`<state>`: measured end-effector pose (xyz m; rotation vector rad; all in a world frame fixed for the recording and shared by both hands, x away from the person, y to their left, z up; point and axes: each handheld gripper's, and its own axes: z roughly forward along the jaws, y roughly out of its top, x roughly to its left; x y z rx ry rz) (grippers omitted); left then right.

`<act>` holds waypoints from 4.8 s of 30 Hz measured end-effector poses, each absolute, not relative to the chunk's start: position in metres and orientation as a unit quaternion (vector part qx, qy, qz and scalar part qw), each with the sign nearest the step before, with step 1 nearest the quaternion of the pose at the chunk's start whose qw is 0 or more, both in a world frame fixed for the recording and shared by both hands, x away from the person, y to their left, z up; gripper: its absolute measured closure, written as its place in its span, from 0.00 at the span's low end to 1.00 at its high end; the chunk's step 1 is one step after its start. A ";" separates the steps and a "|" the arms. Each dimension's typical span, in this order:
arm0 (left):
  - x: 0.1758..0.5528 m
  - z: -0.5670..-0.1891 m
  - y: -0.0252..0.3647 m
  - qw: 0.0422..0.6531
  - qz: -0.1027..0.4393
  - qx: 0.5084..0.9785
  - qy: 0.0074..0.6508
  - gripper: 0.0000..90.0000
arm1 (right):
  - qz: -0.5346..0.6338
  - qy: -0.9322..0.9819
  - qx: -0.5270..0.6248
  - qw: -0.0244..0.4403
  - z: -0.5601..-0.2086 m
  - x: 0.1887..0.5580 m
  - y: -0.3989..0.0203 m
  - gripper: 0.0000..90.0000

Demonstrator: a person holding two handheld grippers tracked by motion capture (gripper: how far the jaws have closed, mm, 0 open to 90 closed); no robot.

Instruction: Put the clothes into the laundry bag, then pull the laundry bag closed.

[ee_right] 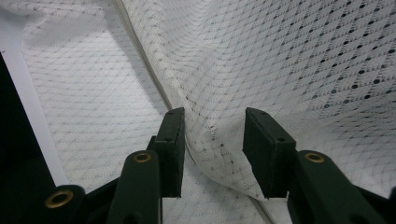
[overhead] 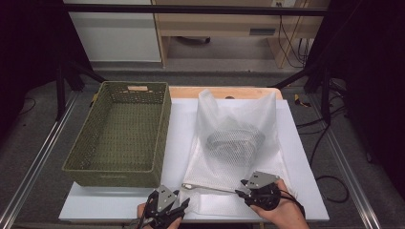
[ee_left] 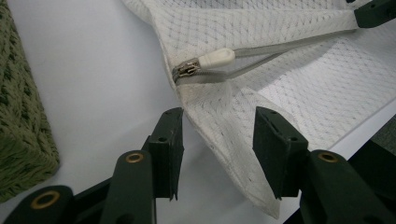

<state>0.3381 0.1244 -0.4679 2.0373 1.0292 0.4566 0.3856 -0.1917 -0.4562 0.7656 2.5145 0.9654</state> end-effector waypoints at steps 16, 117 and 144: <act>0.337 -0.462 0.129 0.400 0.184 0.794 0.419 0.39 | 0.385 0.864 0.254 0.201 -0.446 0.380 -0.185 0.27; 0.374 -0.483 0.145 0.439 0.055 0.776 0.450 0.65 | 0.384 0.864 0.246 0.212 -0.444 0.379 -0.172 0.11; 0.376 -0.482 0.149 0.453 0.068 0.765 0.452 0.84 | 0.382 0.866 0.245 0.212 -0.445 0.379 -0.171 0.11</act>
